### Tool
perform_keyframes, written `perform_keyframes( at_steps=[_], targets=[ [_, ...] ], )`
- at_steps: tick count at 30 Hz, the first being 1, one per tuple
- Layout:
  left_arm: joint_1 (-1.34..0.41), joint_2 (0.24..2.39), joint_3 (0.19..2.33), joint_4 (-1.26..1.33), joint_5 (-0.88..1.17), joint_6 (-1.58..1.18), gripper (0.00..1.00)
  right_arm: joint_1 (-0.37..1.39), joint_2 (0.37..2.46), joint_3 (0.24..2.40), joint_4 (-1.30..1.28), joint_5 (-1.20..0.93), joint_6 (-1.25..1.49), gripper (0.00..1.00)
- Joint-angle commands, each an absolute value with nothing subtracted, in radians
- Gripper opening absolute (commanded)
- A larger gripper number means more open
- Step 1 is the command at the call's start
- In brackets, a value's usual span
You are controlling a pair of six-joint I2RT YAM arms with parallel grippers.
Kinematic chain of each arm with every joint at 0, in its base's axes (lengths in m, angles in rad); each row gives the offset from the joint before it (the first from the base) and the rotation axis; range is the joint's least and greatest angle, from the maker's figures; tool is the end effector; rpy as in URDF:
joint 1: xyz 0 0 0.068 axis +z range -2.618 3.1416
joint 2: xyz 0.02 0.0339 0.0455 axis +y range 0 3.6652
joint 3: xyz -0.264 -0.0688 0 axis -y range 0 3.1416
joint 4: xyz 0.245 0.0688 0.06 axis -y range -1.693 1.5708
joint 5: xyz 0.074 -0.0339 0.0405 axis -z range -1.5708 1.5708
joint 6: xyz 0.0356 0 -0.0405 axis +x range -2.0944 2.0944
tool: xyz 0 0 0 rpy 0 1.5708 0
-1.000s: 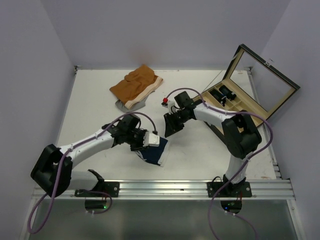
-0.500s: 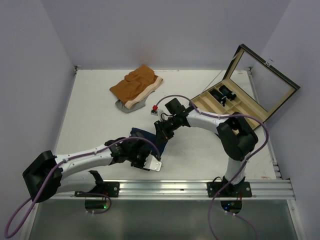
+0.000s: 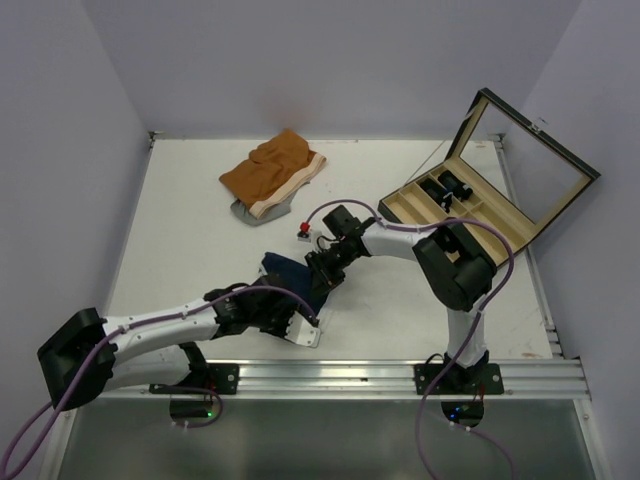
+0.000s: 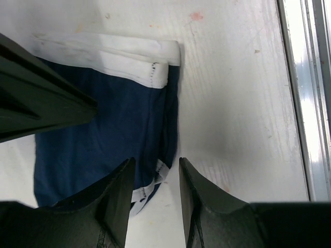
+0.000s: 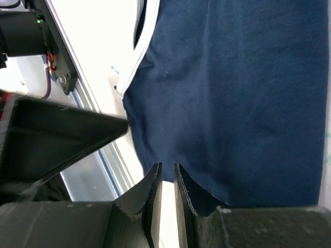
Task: Roll the underwear
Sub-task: Fold the underwear
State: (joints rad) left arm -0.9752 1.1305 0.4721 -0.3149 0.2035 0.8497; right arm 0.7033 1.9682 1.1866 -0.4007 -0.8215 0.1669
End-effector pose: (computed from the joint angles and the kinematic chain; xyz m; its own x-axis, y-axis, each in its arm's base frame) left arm 0.1058 -0.1690 0.1599 0.3506 0.7938 -0.4969 0.9257 -0.2134 0.3122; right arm 0.2696 0.2628 0.1360 -0.8044 -0.5337 -0.2610 -0.5257 0.4348 0.7311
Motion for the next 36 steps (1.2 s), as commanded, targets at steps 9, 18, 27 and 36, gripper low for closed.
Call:
perform_keyframes(
  at_steps=[9, 18, 27, 36],
  targets=[
    [-0.991, 1.137, 0.459, -0.259, 0.187, 0.896, 0.42, 0.707, 1.980, 1.238, -0.440, -0.801, 0.114, 0.19],
    [-0.992, 1.226, 0.462, -0.291, 0.204, 0.911, 0.32, 0.707, 1.994, 1.249, -0.468, -0.788, 0.081, 0.18],
    [-1.002, 1.284, 0.580, -0.495, 0.270, 0.865, 0.00, 0.672, 1.907, 1.347, -0.526, -0.742, 0.040, 0.19],
    [-1.005, 1.335, 0.759, -0.712, 0.353, 0.831, 0.00, 0.650, 1.986, 1.477, -0.624, -0.641, 0.008, 0.27]
  ],
)
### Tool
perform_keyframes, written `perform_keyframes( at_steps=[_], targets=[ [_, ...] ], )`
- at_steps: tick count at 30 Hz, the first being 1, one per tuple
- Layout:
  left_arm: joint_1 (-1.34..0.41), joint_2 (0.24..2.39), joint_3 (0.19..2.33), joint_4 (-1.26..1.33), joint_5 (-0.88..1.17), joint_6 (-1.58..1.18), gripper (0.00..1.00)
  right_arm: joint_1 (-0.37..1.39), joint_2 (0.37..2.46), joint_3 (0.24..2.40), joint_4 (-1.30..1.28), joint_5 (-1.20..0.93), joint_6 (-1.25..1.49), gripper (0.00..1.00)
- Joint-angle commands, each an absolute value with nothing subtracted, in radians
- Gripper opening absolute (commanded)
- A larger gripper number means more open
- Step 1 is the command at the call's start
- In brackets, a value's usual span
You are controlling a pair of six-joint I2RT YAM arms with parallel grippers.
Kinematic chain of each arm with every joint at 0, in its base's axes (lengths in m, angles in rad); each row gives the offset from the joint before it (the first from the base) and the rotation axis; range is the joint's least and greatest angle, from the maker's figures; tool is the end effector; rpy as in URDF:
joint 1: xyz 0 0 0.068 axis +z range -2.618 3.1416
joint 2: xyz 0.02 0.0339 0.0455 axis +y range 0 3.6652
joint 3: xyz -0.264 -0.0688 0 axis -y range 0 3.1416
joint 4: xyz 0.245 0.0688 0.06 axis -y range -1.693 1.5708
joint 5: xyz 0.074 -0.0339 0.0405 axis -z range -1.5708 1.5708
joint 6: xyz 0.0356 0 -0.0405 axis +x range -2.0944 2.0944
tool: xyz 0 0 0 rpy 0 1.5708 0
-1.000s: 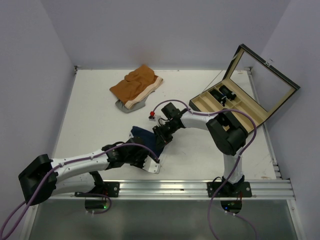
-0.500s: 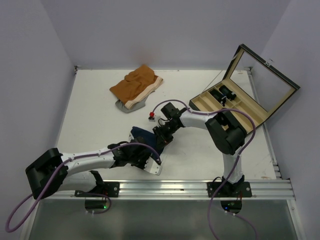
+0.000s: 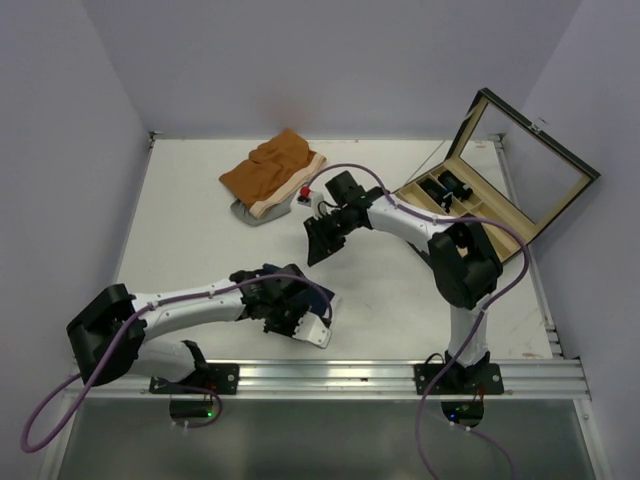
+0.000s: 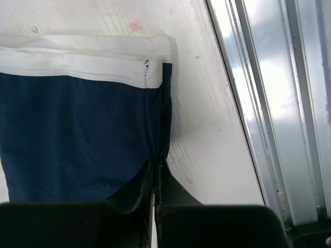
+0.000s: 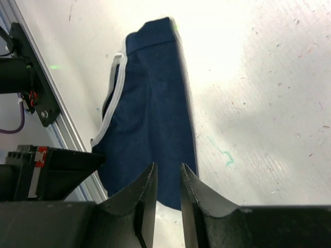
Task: Roll the underwear
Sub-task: Fold the underwear
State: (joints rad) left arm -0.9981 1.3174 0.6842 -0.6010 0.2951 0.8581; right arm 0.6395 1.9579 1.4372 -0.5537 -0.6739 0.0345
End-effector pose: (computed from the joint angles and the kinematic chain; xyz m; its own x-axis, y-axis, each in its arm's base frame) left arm 0.1119 -0.1926 0.1705 0.3133 0.8499 -0.4237 0.9468 -0.3140 0.0704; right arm 0.3162 0.2628 0.1986 -0.7294 -0.5089 -0.4570 -0.6801 0.4674 0.5648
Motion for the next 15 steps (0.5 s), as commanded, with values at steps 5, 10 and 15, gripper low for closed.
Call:
perform_keyframes(
  at_steps=[5, 10, 15],
  targets=[
    [-1.005, 1.361, 0.798, -0.747, 0.357, 0.841, 0.00, 0.663, 2.034, 1.464, -0.634, -0.634, 0.008, 0.36],
    [-1.005, 1.388, 0.828, -0.779, 0.348, 0.870, 0.00, 0.673, 2.080, 1.454, -0.621, -0.604, -0.040, 0.36],
    [-1.003, 1.423, 0.912, -0.810, 0.334, 0.880, 0.00, 0.693, 2.108, 1.443, -0.624, -0.612, -0.060, 0.33]
  ],
)
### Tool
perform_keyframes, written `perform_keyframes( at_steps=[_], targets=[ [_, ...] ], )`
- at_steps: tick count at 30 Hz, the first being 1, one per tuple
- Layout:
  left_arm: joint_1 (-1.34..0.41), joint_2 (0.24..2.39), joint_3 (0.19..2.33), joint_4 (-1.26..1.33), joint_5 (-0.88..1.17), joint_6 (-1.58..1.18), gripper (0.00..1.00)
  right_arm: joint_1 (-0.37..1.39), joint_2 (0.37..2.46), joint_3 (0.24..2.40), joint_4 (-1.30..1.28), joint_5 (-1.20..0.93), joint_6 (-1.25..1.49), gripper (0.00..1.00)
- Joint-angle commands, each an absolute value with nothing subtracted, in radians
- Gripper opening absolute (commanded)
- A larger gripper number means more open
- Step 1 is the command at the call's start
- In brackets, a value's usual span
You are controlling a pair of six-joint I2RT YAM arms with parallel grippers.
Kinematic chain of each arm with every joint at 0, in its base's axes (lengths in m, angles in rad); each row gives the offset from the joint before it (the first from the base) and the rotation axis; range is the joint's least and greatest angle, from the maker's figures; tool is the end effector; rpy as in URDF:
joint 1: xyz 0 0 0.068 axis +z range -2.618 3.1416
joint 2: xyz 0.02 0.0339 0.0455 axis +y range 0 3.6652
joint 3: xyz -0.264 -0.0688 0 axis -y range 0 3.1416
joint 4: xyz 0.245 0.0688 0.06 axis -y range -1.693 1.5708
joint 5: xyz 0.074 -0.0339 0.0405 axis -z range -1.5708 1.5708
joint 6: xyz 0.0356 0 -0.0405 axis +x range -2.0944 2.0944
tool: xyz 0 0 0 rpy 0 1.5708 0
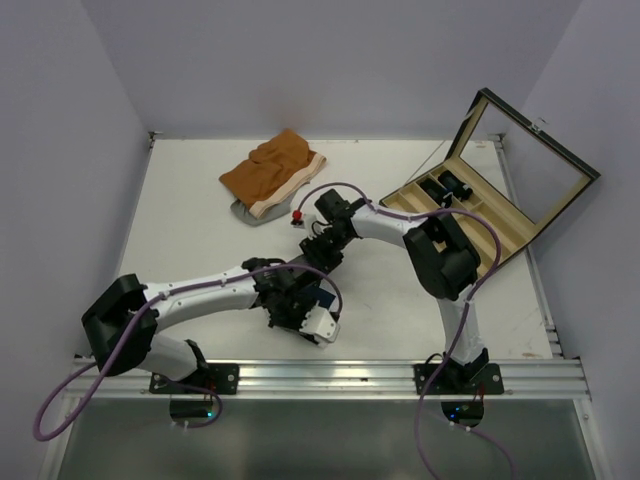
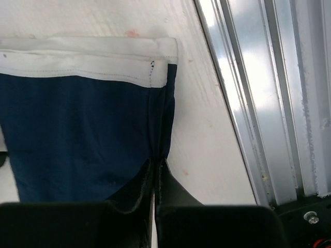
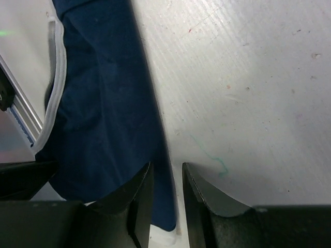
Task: Roll the underwear
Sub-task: Fold the underwear
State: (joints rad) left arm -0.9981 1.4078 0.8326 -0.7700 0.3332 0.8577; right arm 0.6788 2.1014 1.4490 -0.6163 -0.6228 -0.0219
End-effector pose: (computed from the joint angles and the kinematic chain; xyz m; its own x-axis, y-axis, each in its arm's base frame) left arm 0.1200 -0.2076 0.1862 0.2852 0.8767 -0.3874 0.9450 -0.3248 -0.0394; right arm 0.3102 0.2769 0.1419 -0.7288 -0.6107 -0.3096 -0.6612 0.5100 0.5502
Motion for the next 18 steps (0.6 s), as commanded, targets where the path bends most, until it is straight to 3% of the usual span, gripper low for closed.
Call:
perform_keyframes(
  at_steps=[1, 11, 18],
  targets=[
    [-1.003, 1.430, 0.922, -0.818, 0.330, 0.888, 0.00, 0.693, 2.109, 1.440, -0.623, -0.620, -0.061, 0.32],
    [-0.974, 1.508, 1.005, -0.825, 0.301, 0.939, 0.00, 0.707, 2.076, 1.388, -0.604, -0.666, -0.071, 0.20],
    [-0.940, 1.546, 1.068, -0.816, 0.282, 0.965, 0.00, 0.715, 2.062, 1.353, -0.586, -0.673, -0.074, 0.17]
  ],
)
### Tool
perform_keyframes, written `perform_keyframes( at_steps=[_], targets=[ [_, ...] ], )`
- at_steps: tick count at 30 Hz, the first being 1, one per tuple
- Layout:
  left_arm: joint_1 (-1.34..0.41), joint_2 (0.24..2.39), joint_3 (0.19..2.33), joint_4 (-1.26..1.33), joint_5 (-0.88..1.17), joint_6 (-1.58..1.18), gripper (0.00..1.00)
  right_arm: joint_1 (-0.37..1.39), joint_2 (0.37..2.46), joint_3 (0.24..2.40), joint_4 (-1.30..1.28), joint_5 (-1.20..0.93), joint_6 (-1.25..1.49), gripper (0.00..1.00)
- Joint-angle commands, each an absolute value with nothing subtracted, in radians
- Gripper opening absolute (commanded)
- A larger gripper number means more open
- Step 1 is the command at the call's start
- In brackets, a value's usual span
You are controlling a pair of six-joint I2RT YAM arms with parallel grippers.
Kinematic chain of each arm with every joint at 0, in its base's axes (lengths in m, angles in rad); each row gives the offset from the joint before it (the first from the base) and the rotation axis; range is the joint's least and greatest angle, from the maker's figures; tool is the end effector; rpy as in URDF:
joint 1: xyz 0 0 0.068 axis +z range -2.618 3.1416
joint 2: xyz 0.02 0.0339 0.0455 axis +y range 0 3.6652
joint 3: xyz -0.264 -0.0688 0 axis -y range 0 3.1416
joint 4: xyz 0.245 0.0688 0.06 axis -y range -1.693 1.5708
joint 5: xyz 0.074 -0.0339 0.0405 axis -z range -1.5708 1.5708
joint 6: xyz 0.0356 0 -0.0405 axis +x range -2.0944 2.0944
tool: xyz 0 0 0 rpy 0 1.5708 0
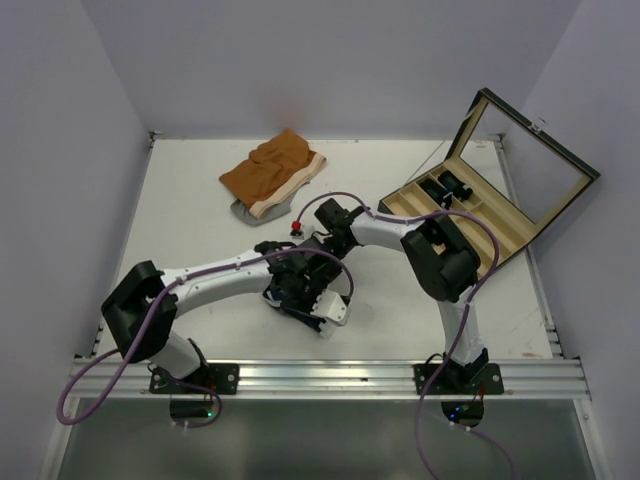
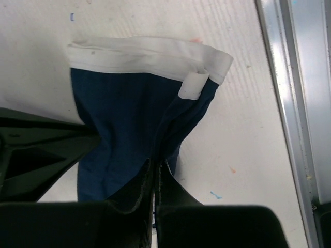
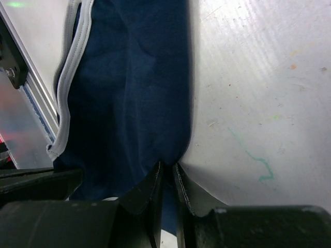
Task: Roll the underwear
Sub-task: Fold the underwear
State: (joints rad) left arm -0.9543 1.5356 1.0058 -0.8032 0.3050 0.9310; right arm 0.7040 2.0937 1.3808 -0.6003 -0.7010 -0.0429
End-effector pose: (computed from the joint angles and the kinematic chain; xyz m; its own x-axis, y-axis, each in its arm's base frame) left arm 0.1519 -0.2329 0.2004 0.3217 0.8695 -0.3748 0.9398 -0.3413 0.0147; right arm 0.2917 0.2778 0.1295 -0.7098 -0.6458 -0.2813 -0.6509 0.4489 0.6122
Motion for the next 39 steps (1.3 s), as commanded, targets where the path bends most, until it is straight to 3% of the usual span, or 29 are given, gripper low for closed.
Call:
perform_keyframes(
  at_steps=[1, 16, 32, 37, 39],
  targets=[
    [-0.936, 1.548, 1.072, -0.815, 0.281, 0.966, 0.00, 0.715, 2.062, 1.350, -0.584, -0.673, -0.074, 0.17],
    [-0.925, 1.608, 1.111, -0.727, 0.236, 0.994, 0.00, 0.716, 2.052, 1.342, -0.572, -0.695, -0.066, 0.15],
    [-0.917, 1.657, 1.017, -0.558, 0.187, 0.985, 0.00, 0.716, 2.052, 1.333, -0.583, -0.704, -0.077, 0.16],
    [-0.922, 1.660, 0.986, -0.528, 0.192, 0.996, 0.01, 0.716, 2.052, 1.342, -0.589, -0.687, -0.089, 0.18],
    [-0.923, 1.667, 0.982, -0.519, 0.187, 0.996, 0.03, 0.716, 2.051, 1.354, -0.600, -0.672, -0.094, 0.24]
  ],
)
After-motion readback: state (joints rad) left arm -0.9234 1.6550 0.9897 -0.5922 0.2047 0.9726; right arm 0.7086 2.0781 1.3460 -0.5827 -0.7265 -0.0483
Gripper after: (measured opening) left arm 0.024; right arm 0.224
